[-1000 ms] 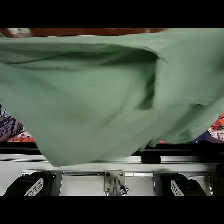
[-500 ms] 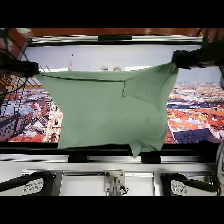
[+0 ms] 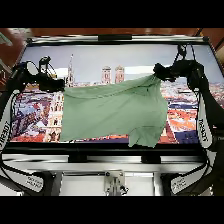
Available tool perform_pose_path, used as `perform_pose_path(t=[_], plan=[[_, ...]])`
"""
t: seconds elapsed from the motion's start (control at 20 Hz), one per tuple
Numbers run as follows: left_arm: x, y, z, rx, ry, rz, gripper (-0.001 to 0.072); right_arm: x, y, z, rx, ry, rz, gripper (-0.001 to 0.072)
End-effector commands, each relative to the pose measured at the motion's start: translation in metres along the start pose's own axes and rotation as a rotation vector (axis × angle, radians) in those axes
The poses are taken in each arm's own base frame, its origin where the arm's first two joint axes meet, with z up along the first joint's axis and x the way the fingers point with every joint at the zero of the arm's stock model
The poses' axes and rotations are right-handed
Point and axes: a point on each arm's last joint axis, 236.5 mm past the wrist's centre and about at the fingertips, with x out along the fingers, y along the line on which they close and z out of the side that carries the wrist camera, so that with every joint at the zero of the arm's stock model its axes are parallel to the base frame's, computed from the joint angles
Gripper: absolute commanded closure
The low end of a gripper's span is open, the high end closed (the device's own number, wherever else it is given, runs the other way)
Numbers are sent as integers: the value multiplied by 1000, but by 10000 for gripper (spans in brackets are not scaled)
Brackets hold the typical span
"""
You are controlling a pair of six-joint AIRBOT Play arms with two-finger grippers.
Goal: Fold the shirts.
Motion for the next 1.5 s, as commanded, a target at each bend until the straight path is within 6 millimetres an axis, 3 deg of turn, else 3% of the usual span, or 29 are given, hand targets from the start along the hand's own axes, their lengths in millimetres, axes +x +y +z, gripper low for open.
perform_pose_path(t=[0.0, 0.05, 0.15, 0.25, 0.3, 0.5, 0.65, 0.75, 1.15, 1.25, 1.3, 1.4, 1.45], plan=[[-6, 1, -43, -16, 215, -36, 165, -20, -4, -18, -52, 96, -4, 162], [-18, 9, -63, 3, 308, -40, 164, -41, -14, -25, -129, 144, -41, 162], [-41, 28, -102, -36, 479, -50, 165, -88, -63, -52, -219, 308, -228, 163], [-52, 34, -129, -87, 527, -87, 166, -132, -108, -90, -220, 498, -367, 214], [-51, 36, -145, -108, 521, -100, 170, -145, -118, -110, -189, 567, -359, 229], [-34, 37, -241, -206, 526, -190, 171, -156, -129, -165, 23, 596, -209, 227], [-25, 50, -278, -318, 495, -199, 170, -158, -135, -185, 102, 600, -174, 227], [-20, 48, -286, -337, 487, -225, 171, -156, -134, -188, 103, 606, -170, 227], [13, 16, -274, -346, 404, -274, 193, -153, -132, -184, 106, 584, -160, 227], [20, 14, -265, -381, 369, -263, 373, -153, -133, -184, 106, 586, -163, 226], [21, 14, -264, -384, 363, -258, 529, -154, -135, -185, 108, 588, -173, 225], [20, 12, -265, -382, 371, -261, 651, -153, -141, -195, 114, 615, -189, 201], [18, 11, -266, -374, 375, -266, 674, -149, -143, -207, 129, 638, -188, 202]])
